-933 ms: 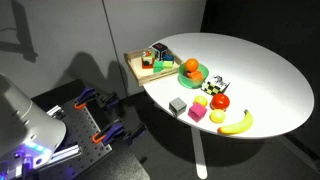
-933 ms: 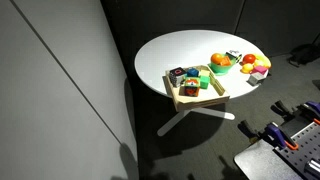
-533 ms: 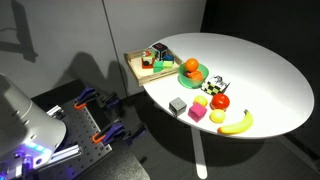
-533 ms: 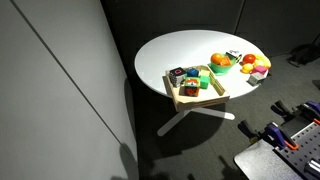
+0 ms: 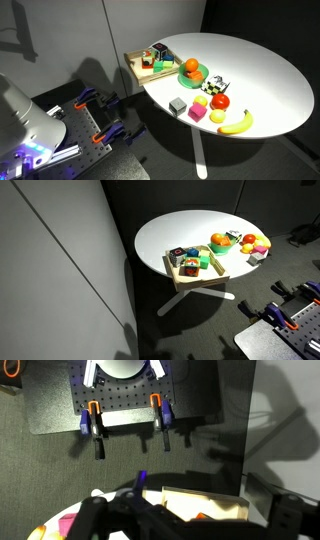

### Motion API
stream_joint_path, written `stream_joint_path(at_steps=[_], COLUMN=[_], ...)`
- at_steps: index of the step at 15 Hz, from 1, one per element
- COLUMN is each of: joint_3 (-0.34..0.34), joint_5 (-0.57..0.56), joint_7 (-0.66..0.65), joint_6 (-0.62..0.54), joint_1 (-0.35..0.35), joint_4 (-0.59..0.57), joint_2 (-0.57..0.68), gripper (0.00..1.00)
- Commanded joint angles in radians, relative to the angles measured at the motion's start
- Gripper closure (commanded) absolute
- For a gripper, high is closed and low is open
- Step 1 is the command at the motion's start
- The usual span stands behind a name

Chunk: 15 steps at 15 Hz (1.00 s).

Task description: Put the gray block on the tray

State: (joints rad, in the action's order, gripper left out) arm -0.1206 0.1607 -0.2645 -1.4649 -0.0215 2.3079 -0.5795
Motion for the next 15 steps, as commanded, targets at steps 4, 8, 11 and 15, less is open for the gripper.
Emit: stream_joint_path(at_steps=[4,8,11,15], joint_3=[0.007,0.019,0.032,0.063], joint_5=[-0.051,-0.097,-0.130,-0.156], joint_7=[0.000,0.004,0.003,0.013], joint_6=[-0.164,-0.282,-0.375,-0.491], joint_1=[0.031,0.045,0.058,0.077], joint_4=[0.076,0.134,0.181,0.230], joint_2=[0.013,0.031,0.051,0.088], gripper=[0.00,0.00,0.00,0.00])
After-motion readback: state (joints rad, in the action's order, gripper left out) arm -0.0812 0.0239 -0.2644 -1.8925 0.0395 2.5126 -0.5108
